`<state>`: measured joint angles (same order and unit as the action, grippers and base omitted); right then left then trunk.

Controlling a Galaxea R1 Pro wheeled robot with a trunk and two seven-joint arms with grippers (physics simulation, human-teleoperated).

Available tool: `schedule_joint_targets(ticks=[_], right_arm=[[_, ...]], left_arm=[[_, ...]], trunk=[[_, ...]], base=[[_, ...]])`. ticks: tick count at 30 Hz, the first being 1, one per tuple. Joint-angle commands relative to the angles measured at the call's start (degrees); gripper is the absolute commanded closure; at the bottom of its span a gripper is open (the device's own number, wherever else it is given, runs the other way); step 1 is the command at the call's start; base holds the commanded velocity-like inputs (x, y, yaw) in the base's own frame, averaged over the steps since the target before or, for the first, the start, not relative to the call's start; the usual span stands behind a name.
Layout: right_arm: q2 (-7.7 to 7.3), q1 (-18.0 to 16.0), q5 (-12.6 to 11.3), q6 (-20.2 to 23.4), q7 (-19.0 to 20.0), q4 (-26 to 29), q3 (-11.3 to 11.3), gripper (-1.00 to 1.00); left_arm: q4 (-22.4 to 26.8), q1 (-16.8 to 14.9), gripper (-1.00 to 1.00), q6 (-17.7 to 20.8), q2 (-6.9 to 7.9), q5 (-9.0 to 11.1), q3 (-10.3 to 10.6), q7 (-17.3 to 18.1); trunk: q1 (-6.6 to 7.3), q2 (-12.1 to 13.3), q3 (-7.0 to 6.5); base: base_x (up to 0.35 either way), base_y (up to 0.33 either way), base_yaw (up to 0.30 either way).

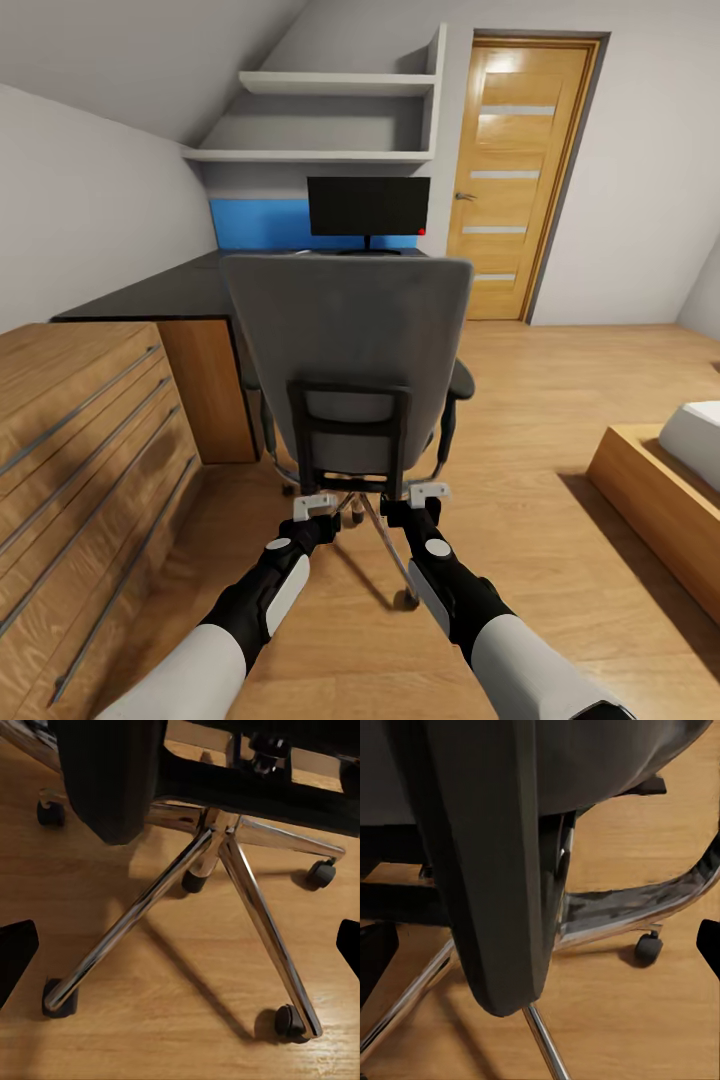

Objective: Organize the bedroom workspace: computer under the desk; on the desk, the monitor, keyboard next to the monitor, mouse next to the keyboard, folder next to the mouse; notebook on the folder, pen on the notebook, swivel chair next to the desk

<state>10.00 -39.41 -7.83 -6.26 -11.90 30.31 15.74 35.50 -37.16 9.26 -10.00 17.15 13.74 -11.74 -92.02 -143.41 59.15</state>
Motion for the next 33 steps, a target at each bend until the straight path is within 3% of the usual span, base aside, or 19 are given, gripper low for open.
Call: schedule_joint_targets(ticks=[1,13,33], right_arm=[[0.0,-0.05,-0.6,-0.33,-0.32,-0.08,0.25,-1.0],[0.0,-0.05,-0.69,-0.33,-0.32,-0.08,0.17,-1.0],[0.0,0.03,-0.69,-0.33,-0.32,-0.08,0.17,-1.0]], left_arm=[[0.09,-0.02,-1.0,0.24,0.0,0.38,0.13,-0.39],[0.09,-0.02,-1.0,-0.52,0.0,0.34,0.32,-0.31],[0.09,-0.02,-1.0,-0.73,0.0,0.34,0.32,-0.21]], trunk=[[-0.02,-0.02,0.06],[-0.02,-0.02,0.06],[-0.02,-0.02,0.06]], base=[[0.278,0.0,0.0],[0.289,-0.028,0.0],[0.298,-0.148,0.0]])
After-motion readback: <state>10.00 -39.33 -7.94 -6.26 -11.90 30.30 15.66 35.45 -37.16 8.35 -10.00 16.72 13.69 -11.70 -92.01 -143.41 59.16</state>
